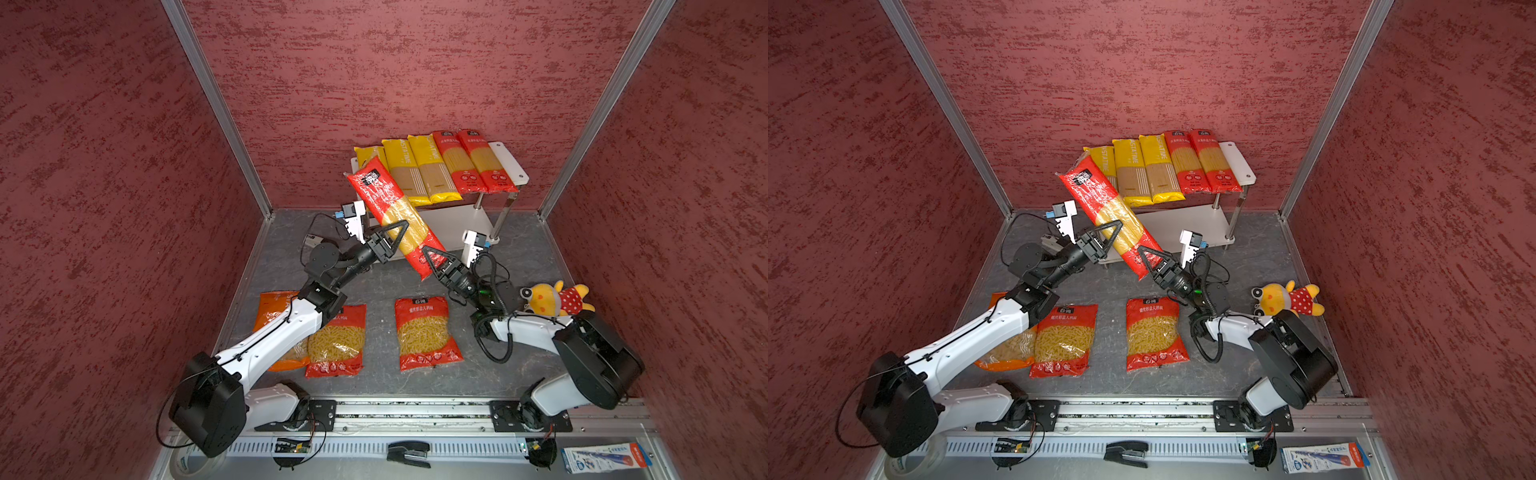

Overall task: Place and organize the pasta boxes and bags onto the shelf
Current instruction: 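Raise the red bag with the right gripper while the left tilts its top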

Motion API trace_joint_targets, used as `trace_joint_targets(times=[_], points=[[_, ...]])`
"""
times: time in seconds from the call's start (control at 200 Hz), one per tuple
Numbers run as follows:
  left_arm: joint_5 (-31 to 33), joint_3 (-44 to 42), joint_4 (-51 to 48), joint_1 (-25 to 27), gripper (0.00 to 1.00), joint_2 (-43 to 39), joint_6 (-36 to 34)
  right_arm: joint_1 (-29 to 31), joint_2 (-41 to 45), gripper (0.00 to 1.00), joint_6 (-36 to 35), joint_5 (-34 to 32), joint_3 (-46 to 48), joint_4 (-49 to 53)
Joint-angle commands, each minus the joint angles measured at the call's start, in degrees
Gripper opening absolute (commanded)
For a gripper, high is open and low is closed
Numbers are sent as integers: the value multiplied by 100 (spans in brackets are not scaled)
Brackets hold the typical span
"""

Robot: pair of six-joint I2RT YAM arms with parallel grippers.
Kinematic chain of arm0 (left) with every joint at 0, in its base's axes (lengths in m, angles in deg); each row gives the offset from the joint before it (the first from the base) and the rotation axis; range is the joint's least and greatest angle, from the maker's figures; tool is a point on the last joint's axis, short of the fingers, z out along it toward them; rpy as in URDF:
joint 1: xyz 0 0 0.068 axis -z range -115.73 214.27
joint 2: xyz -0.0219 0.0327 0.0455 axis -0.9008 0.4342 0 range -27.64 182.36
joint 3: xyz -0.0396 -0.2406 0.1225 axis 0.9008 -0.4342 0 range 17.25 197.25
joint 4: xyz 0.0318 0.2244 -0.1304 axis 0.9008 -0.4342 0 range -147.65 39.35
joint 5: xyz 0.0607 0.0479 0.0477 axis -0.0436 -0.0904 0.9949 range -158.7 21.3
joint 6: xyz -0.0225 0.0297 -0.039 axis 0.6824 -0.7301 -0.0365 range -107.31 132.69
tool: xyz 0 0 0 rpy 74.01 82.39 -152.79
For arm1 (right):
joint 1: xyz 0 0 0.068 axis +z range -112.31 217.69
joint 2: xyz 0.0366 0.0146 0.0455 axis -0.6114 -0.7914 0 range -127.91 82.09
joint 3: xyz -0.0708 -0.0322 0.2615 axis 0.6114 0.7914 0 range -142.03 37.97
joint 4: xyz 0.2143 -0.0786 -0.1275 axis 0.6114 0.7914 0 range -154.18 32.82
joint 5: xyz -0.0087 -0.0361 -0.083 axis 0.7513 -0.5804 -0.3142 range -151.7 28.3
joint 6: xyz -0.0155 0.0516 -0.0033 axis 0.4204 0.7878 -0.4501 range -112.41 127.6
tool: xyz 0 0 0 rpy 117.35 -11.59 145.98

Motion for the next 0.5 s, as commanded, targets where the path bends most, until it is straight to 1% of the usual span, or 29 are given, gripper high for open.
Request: trace_joint_targets(times=[0.0, 0.12, 0.215, 0.261, 0.496], points=[[23, 246, 575, -31, 44, -161, -79, 12, 137, 0, 65, -89, -348, -336], [40, 198, 533, -57, 54, -222, -80, -29, 305, 0, -62, -174, -482, -147], [67, 147, 519, -80, 59, -269, -88, -88, 346, 0, -140, -233, -603, 7], [72, 128, 505, -90, 61, -286, -90, -133, 535, 0, -165, -272, -659, 95], [111, -26, 452, -162, 66, -423, -93, -393, 693, 0, -170, -280, -1048, 418]])
